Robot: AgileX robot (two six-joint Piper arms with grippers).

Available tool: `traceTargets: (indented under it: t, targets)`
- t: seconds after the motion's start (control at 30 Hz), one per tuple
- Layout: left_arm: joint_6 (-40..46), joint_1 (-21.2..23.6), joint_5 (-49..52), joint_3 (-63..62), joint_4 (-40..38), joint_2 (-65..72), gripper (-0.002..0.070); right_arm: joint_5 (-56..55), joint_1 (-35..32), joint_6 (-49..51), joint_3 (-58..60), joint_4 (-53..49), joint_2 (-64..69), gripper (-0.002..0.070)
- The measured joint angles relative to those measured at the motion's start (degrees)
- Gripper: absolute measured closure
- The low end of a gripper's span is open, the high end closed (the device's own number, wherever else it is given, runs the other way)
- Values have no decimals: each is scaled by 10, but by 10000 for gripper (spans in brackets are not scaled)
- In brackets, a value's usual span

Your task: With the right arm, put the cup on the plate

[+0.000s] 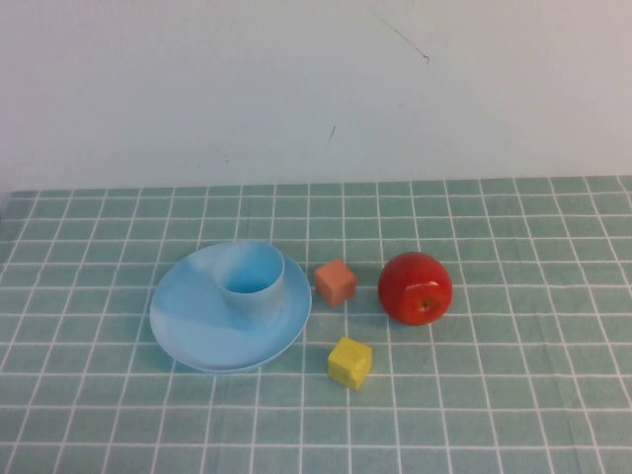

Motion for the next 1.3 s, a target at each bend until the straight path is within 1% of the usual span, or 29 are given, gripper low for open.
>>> traceTargets:
  t: [0.2,0.43,0.5,0.57,0.67,0.8,0.9,0.97,1.07,1.13,1.3]
  targets:
    - [0,0,0,0,0,0,678,0,0,1,56,18,-20,678]
    - [0,0,0,0,0,0,678,-1,0,-8,86,15,-20,678]
    - [0,0,0,0,0,0,678,-30,-10,-13,103,8,-31,678]
    - [0,0,0,0,0,0,678,-94,-32,-16,131,8,-52,678]
    - [0,0,0,0,0,0,678,-232,-87,-18,207,22,-114,678]
    - [0,0,0,0,0,0,678,-388,-158,-18,337,30,-235,678]
    - [0,0,0,0,0,0,678,-468,-204,-18,433,31,-338,678]
    - [0,0,0,0,0,0,678,-502,-236,-18,489,31,-410,678]
    - [0,0,0,0,0,0,678,-523,-279,-18,576,31,-489,678]
    - [0,0,0,0,0,0,678,-530,-303,-18,633,31,-509,678]
    - [0,0,0,0,0,0,678,-530,-329,-17,751,37,-510,678]
